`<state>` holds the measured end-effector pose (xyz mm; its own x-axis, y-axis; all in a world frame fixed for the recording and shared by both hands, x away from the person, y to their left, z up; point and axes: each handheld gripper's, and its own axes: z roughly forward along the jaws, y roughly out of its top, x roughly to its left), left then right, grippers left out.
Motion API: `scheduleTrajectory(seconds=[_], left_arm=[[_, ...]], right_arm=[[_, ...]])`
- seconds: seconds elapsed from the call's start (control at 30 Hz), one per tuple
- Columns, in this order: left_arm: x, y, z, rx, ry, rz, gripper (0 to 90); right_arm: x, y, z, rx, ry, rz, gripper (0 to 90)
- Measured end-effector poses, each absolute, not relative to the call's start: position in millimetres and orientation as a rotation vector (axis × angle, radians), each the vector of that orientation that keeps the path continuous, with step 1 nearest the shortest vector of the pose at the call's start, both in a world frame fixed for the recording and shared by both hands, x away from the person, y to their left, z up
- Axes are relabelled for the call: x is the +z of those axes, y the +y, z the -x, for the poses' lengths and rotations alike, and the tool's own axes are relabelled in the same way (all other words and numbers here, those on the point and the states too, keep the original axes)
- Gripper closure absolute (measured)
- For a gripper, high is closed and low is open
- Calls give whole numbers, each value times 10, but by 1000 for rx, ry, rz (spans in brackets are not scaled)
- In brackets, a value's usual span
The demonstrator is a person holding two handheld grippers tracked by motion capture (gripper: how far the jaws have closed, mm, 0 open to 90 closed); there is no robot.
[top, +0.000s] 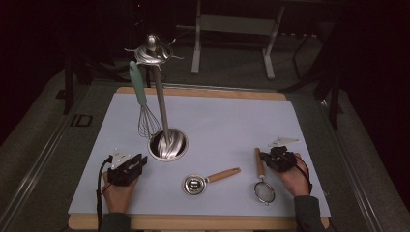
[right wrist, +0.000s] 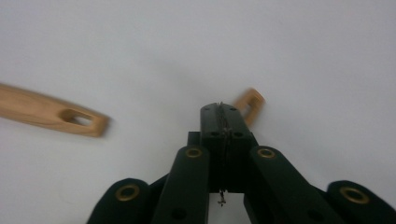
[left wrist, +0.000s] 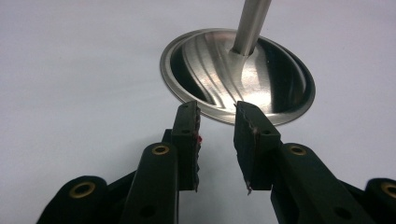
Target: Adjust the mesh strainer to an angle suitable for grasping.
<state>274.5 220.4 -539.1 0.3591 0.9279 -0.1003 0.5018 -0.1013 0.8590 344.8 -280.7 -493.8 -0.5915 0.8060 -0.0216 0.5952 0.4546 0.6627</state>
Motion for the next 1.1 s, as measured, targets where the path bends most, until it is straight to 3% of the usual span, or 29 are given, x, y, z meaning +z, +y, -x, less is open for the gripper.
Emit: scheduleTrajectory(seconds=[0.37, 1.1], left_arm=[[-5391, 2174, -2739, 634, 1264, -1765, 700], [-5391, 2162, -2738, 640, 1260, -1778, 697]], right_arm=[[-5145, -2911, -3560, 819, 2390, -1329, 897], [-5145, -2567, -3704, 788, 2521, -1240, 896]])
